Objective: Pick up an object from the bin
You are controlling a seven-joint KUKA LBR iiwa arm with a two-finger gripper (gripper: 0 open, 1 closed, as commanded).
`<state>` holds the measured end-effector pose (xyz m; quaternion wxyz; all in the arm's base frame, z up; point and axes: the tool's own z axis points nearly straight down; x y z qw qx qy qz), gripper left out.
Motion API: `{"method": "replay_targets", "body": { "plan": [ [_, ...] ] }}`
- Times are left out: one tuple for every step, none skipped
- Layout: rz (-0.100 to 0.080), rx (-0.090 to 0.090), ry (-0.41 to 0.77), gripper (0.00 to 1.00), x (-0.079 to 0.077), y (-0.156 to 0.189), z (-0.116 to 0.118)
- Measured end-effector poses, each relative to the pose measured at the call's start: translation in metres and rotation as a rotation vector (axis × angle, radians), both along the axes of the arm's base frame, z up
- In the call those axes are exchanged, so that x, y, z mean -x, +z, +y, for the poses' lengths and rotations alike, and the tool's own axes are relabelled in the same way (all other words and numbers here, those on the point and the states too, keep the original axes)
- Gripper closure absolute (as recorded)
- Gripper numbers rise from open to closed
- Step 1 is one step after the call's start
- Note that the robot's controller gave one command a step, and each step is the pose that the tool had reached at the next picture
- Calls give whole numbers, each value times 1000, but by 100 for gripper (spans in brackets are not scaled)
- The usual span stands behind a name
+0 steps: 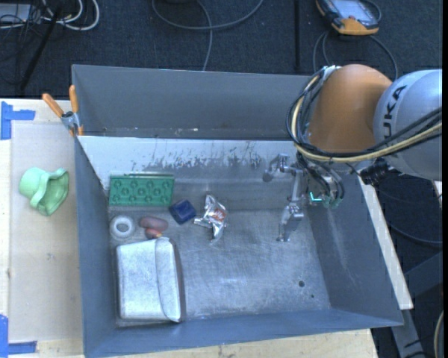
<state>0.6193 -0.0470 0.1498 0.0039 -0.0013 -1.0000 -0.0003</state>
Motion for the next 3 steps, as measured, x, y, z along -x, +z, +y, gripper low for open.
{"method": "replay_targets", "body": {
  "plan": [
    [-10,-1,379,0,2,-78,93],
    [-12,-1,592,0,-2,-49,85],
    [-10,-3,667,0,-2,-44,90]
  ]
}}
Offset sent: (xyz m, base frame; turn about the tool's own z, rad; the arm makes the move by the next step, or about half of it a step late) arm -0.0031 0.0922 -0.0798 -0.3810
